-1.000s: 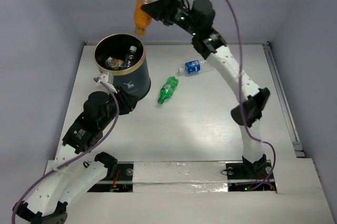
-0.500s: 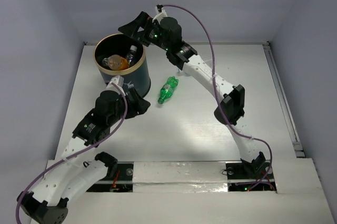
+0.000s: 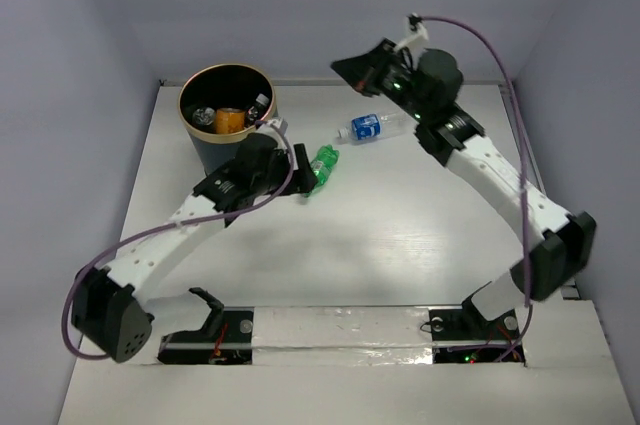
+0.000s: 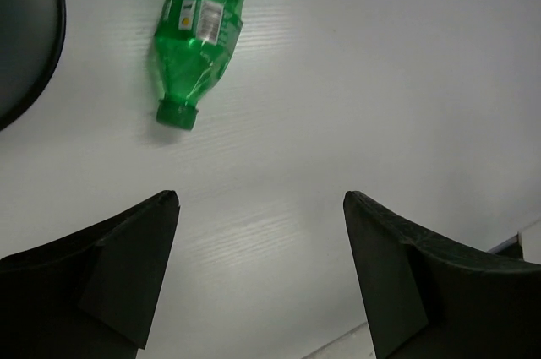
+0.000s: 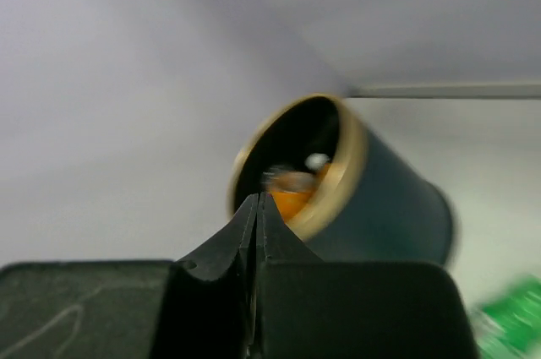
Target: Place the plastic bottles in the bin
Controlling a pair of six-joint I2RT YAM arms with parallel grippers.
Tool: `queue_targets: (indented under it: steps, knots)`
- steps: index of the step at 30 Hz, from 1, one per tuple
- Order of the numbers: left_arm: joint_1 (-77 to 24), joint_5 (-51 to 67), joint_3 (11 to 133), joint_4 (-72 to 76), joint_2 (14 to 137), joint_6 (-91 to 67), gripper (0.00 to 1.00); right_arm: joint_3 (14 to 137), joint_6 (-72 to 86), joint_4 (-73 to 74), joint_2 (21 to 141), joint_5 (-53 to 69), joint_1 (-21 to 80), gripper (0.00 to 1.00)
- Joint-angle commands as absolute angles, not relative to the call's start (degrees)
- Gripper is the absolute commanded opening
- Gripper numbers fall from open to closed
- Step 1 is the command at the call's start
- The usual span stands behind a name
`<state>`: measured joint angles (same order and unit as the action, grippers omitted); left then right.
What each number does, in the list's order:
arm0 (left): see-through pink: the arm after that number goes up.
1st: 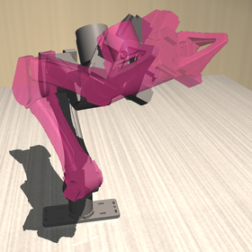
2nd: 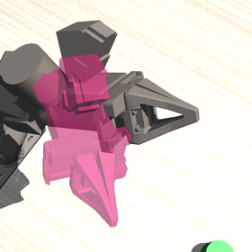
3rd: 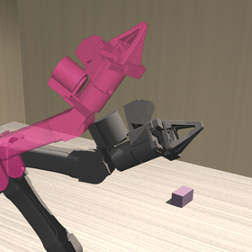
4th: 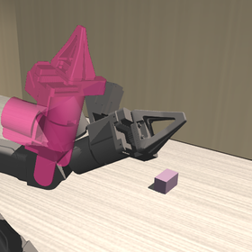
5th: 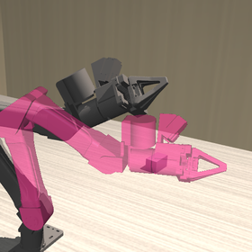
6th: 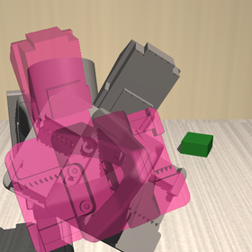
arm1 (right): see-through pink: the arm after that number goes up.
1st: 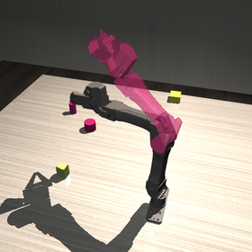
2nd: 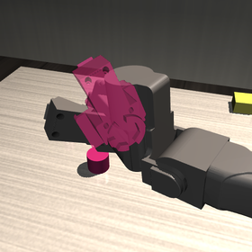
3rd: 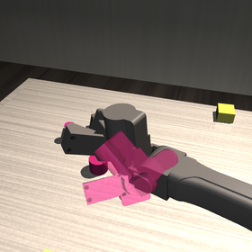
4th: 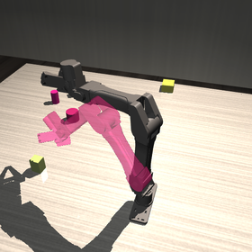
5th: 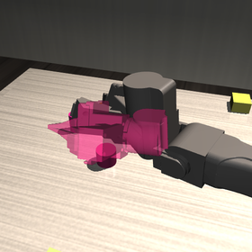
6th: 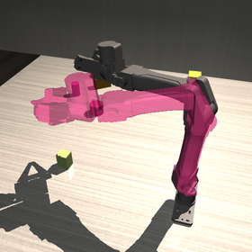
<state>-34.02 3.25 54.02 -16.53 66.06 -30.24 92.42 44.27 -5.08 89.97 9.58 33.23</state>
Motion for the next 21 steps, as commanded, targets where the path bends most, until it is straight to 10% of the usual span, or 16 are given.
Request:
queue_targets:
  steps: [1, 21]
  knots:
    - [-35.8, 0.5, 60.3, -12.7, 71.9, -26.2, 0.77, 77.0, 42.1, -10.0, 82.9, 10.8, 28.3, 0.0]
    - [-36.3, -6.7, 91.7, -20.6, 111.6, -14.3, 0.81, 49.0, 38.8, -2.6, 65.3, 13.4, 11.8, 0.92]
